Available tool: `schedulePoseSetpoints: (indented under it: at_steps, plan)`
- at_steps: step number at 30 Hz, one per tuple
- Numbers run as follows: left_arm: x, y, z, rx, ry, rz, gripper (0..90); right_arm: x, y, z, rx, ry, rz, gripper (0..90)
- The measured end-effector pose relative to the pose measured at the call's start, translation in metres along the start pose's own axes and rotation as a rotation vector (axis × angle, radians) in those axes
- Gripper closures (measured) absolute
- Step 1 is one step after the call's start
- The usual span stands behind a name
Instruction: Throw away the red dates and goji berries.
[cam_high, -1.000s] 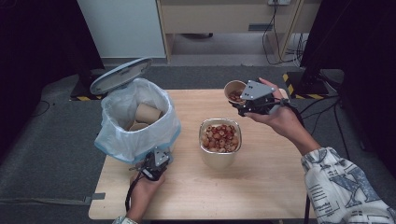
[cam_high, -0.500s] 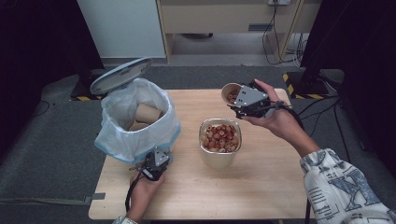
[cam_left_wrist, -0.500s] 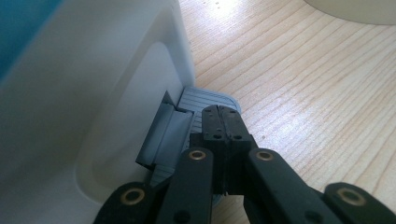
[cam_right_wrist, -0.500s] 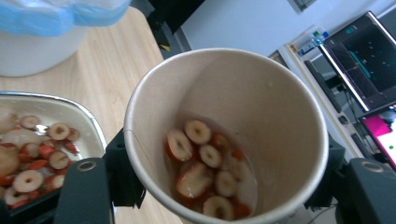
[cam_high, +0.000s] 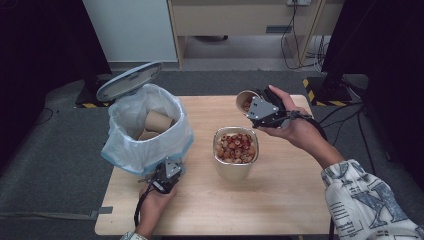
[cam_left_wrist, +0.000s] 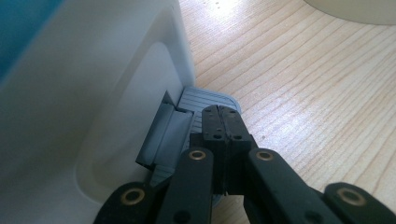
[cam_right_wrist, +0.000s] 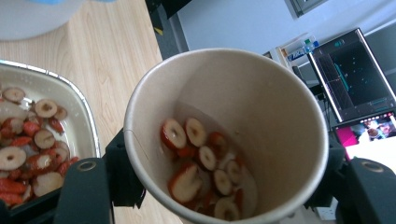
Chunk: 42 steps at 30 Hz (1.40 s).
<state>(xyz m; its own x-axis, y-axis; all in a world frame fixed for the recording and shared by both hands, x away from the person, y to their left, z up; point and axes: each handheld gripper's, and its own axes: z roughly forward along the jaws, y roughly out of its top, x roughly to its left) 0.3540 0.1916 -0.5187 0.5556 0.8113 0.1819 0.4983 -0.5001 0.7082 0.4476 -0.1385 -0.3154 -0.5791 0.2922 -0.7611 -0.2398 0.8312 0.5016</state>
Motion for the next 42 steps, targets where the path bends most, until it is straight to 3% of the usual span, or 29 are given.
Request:
schedulePoseSetpoints:
  at_steps: [7,26,36,42]
  plan:
    - [0.000,0.000,0.000,0.000,0.001,0.000,89.4,0.000,0.003,-0.006,0.011,-0.027,-0.052,32.3]
    - [0.000,0.000,0.000,-0.001,0.004,0.000,89.5,-0.014,0.015,-0.013,0.030,-0.067,-0.117,32.5]
    - [0.000,0.000,0.000,-0.002,0.002,0.000,89.5,-0.015,0.023,-0.017,0.061,-0.121,-0.237,32.5]
    - [0.000,0.000,0.000,-0.001,0.001,0.000,89.5,-0.016,0.023,-0.017,0.063,-0.122,-0.239,32.5]
